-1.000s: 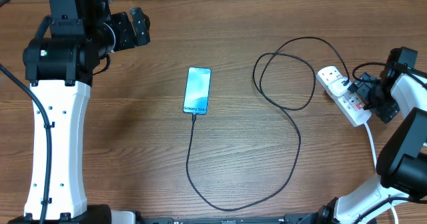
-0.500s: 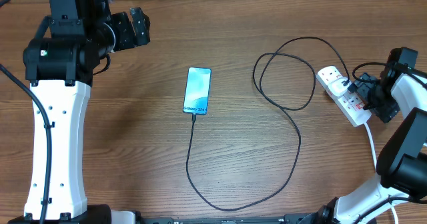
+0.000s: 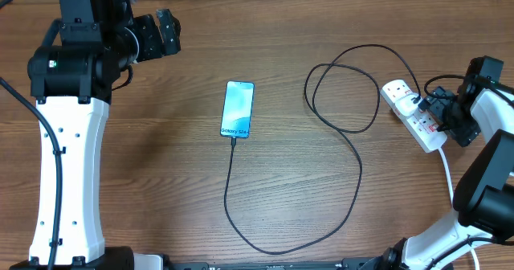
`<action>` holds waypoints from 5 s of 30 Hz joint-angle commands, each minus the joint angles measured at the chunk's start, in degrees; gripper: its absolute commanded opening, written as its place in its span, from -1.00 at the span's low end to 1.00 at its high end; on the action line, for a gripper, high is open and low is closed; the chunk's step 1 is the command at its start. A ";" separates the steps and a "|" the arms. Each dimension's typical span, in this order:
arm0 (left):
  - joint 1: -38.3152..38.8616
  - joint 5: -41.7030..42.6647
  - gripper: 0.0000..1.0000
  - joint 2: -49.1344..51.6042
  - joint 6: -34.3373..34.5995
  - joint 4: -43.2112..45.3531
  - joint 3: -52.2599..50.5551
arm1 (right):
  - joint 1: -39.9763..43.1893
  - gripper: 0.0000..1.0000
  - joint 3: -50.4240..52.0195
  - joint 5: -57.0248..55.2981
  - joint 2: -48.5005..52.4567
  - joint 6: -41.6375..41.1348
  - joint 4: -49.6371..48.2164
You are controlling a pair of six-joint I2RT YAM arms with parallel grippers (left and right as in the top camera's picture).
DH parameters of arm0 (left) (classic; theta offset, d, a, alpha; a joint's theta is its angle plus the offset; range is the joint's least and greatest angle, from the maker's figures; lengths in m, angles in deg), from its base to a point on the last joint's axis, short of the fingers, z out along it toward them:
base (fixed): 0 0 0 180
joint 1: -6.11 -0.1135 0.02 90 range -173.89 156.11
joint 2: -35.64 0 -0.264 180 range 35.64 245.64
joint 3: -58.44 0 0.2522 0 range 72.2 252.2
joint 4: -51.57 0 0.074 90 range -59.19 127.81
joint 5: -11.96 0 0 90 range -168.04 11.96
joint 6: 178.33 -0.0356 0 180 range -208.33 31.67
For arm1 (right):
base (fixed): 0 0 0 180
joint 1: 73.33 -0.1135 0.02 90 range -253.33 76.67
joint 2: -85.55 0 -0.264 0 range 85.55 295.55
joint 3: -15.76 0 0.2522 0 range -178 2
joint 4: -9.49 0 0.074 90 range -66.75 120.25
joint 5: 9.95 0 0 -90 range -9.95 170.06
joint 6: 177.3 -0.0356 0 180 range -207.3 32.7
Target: Plug charger to phone and switch on socket
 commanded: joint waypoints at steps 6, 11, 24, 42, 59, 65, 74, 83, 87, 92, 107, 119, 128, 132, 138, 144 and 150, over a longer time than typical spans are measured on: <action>-0.20 -0.39 1.00 0.42 0.55 -0.09 0.02 | 0.02 1.00 0.46 0.68 -1.73 0.20 -0.74; -0.20 -0.39 1.00 0.42 0.55 -0.09 0.02 | 0.02 1.00 0.46 0.70 -1.73 0.17 -1.22; -0.20 -0.39 1.00 0.42 0.55 -0.09 0.02 | 0.02 1.00 0.46 0.72 -1.73 0.42 -1.07; -0.20 -0.39 0.99 0.42 0.55 -0.09 0.02 | -0.26 1.00 0.46 0.68 -1.73 1.73 -0.24; -0.20 -0.39 1.00 0.42 0.55 -0.09 0.02 | -0.26 1.00 1.20 3.37 1.14 2.34 -0.04; -0.20 -0.39 0.99 0.42 0.55 -0.09 0.02 | -0.26 1.00 1.18 3.80 1.14 3.61 1.18; -0.20 -0.39 1.00 0.42 0.55 -0.09 0.02 | -0.26 1.00 1.18 4.59 1.14 3.61 2.36; -0.20 -0.39 1.00 0.42 0.55 -0.11 0.02 | -0.20 1.00 -0.57 4.57 -0.42 3.56 6.03; -0.17 -0.39 0.99 0.42 0.55 -0.11 0.02 | -0.20 1.00 -2.75 4.59 -4.52 2.86 9.77; -0.17 -0.37 0.99 0.42 0.55 -0.09 0.02 | -0.35 1.00 -3.10 4.81 -13.25 -1.25 15.74; -0.17 -0.39 1.00 0.42 0.55 -0.09 0.02 | -19.80 1.00 -2.97 5.57 -52.00 -1.64 26.16; -0.17 -0.39 1.00 0.42 0.55 -0.09 0.02 | -27.06 1.00 -2.89 6.56 -68.98 -1.42 37.92; -0.20 -0.39 1.00 0.42 0.55 -0.09 0.02 | -27.06 1.00 -2.89 7.13 -68.89 -1.40 43.65; -0.17 -0.37 1.00 0.42 0.55 -0.09 0.02 | -27.06 0.99 -2.89 6.84 -68.89 -0.98 44.30; -0.17 -0.37 0.99 0.42 0.55 -0.09 0.02 | -27.06 0.99 -1.20 6.95 -68.91 -0.94 44.89; -0.20 -0.39 1.00 0.42 0.55 -0.09 0.02 | -27.61 1.00 7.67 7.37 -72.74 2.23 34.18; -0.17 -0.39 1.00 0.42 0.55 -0.09 0.02 | -27.58 1.00 17.42 10.58 -81.02 8.17 20.85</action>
